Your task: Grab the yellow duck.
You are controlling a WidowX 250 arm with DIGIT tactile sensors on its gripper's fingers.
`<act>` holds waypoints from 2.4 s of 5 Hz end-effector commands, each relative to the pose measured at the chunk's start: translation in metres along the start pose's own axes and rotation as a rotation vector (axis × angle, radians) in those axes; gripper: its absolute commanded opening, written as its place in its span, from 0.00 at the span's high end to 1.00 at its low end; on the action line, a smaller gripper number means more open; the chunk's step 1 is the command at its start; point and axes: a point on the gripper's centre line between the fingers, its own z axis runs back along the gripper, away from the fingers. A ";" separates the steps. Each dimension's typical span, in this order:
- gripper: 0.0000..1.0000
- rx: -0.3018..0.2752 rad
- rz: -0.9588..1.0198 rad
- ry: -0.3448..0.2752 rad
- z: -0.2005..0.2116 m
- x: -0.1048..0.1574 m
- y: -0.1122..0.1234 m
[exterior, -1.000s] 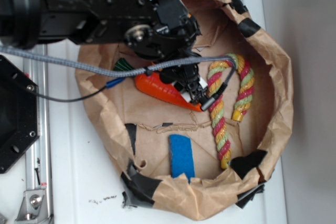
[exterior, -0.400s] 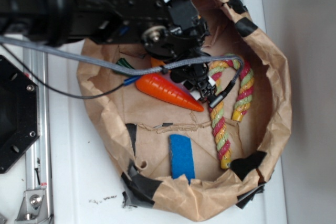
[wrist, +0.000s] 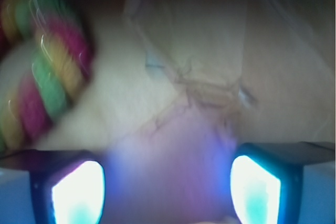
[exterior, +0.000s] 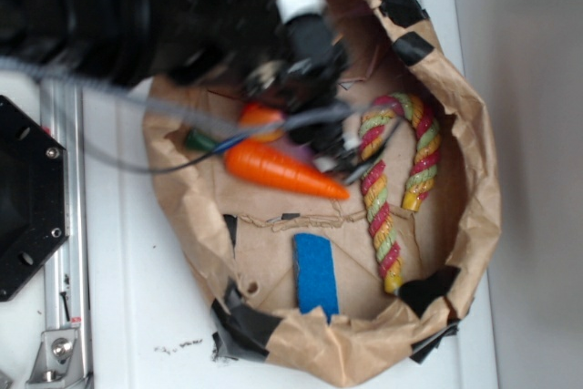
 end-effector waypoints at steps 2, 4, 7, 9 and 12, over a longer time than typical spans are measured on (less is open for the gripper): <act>0.00 0.004 0.033 0.000 0.029 -0.005 0.016; 0.00 0.023 0.020 0.001 0.024 -0.004 0.015; 1.00 0.127 0.028 0.079 -0.004 -0.009 0.024; 1.00 0.101 -0.017 0.019 0.040 -0.007 0.025; 1.00 0.123 -0.284 -0.297 0.067 0.033 -0.024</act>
